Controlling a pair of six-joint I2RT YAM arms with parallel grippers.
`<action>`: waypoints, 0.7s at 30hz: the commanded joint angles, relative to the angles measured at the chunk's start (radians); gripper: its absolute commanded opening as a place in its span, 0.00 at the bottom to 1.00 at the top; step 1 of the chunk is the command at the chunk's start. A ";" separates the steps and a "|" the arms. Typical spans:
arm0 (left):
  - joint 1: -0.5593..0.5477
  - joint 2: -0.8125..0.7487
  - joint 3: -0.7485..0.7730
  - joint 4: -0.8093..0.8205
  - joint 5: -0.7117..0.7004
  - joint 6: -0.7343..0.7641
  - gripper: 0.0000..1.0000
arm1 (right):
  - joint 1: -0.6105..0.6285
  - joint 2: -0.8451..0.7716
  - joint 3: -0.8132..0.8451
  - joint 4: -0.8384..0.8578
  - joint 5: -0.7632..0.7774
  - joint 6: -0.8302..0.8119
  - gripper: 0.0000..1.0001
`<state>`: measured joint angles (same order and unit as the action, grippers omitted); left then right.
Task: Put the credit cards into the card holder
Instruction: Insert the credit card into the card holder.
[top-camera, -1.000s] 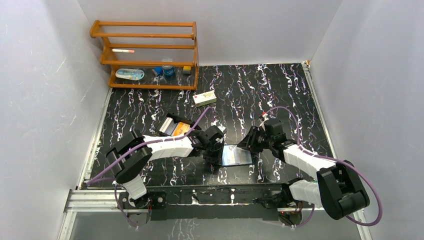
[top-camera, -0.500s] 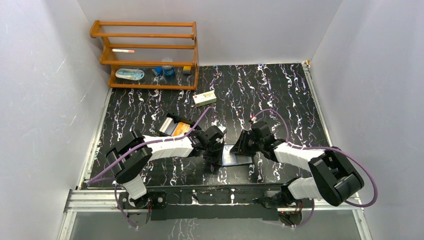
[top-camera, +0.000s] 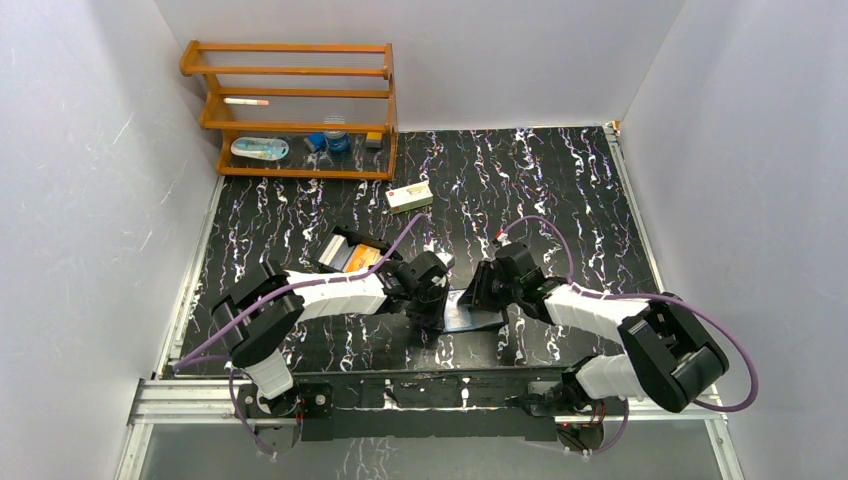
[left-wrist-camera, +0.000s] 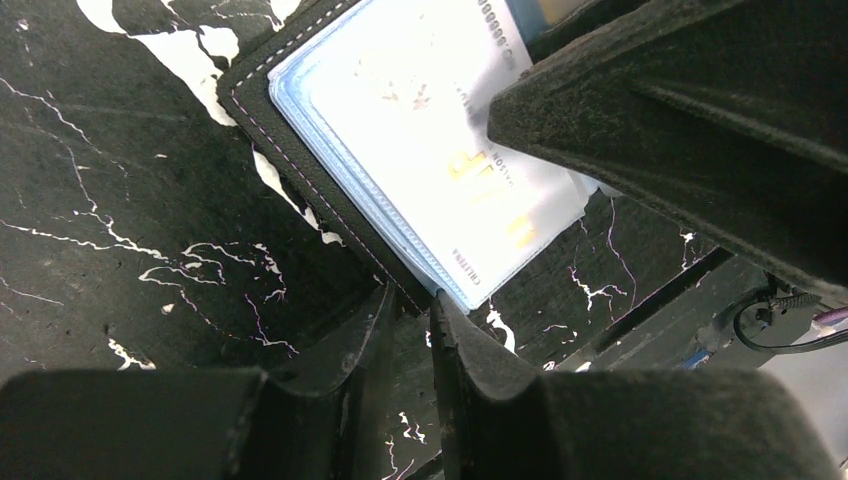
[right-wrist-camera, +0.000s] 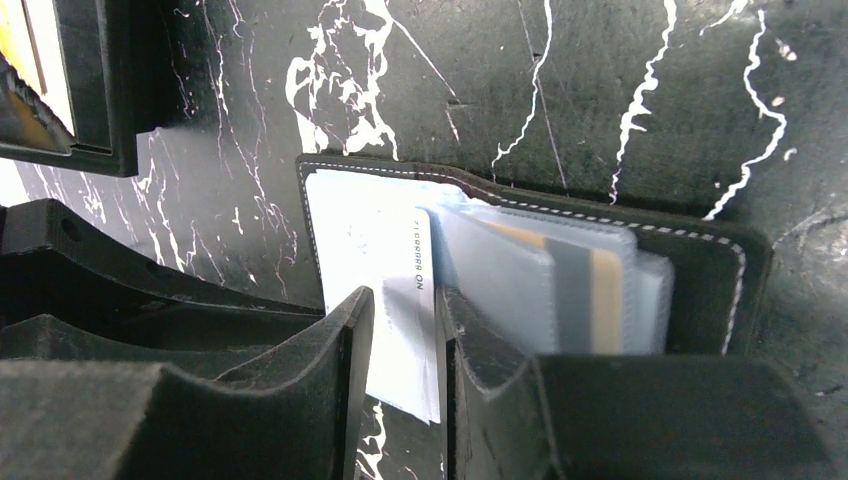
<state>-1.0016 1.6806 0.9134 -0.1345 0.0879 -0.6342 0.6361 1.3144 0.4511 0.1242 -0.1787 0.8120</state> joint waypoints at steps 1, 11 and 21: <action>-0.002 -0.034 0.014 -0.048 -0.043 0.022 0.22 | 0.014 -0.070 0.067 -0.089 0.023 -0.029 0.37; -0.002 -0.143 0.130 -0.235 -0.144 0.081 0.40 | 0.014 -0.305 0.124 -0.305 0.117 -0.067 0.44; 0.084 -0.176 0.309 -0.487 -0.274 0.208 0.53 | 0.015 -0.393 0.136 -0.322 0.108 -0.082 0.48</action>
<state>-0.9802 1.5471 1.1500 -0.4564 -0.1066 -0.5125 0.6468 0.9394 0.5407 -0.1871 -0.0685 0.7513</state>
